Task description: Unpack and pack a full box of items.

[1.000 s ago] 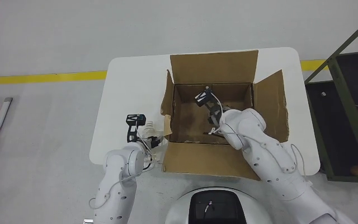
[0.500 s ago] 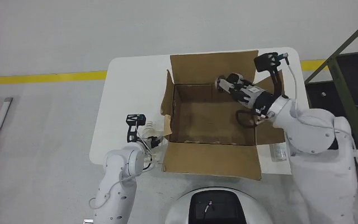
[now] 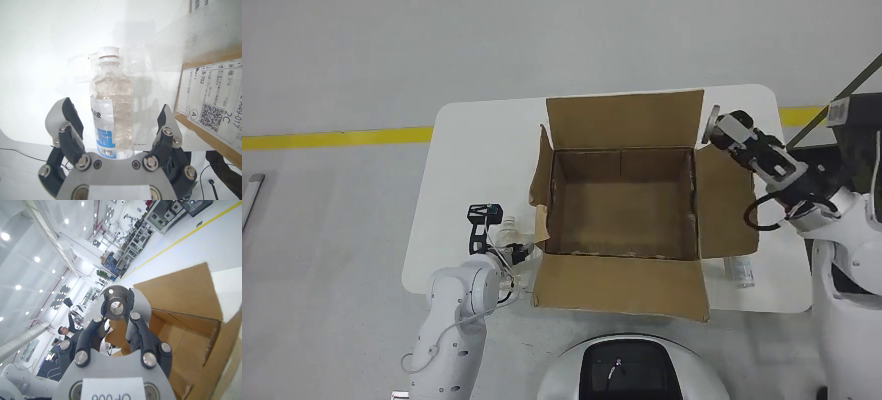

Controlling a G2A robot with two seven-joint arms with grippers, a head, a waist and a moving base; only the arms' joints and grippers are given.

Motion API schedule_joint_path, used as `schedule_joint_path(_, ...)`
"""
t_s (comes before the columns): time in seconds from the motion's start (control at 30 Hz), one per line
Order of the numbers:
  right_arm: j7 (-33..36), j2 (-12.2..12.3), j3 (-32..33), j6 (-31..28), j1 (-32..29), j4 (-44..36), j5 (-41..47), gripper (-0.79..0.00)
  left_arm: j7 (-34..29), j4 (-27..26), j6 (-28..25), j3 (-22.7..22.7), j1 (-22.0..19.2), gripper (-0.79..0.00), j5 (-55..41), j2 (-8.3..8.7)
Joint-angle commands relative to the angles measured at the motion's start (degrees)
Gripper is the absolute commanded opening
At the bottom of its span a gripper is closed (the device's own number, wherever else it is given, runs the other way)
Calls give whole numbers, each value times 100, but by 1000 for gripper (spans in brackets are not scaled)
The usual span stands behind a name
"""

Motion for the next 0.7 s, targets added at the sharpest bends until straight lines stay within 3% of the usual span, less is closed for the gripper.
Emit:
schedule_joint_path(0.0,-88,33,207,-15,-110,-111,-97,-785,0,0,0,0,0,0,0,0)
schedule_joint_path(0.27,-104,202,1181,280,-540,-640,-796,-785,0,0,0,0,0,0,0,0)
schedule_joint_path(0.5,815,410,1497,941,-879,-1076,-2969,-785,0,0,0,0,0,0,0,0)
schedule_joint_path(0.67,2029,577,943,1098,-912,-1118,-5359,-785,0,0,0,0,0,0,0,0)
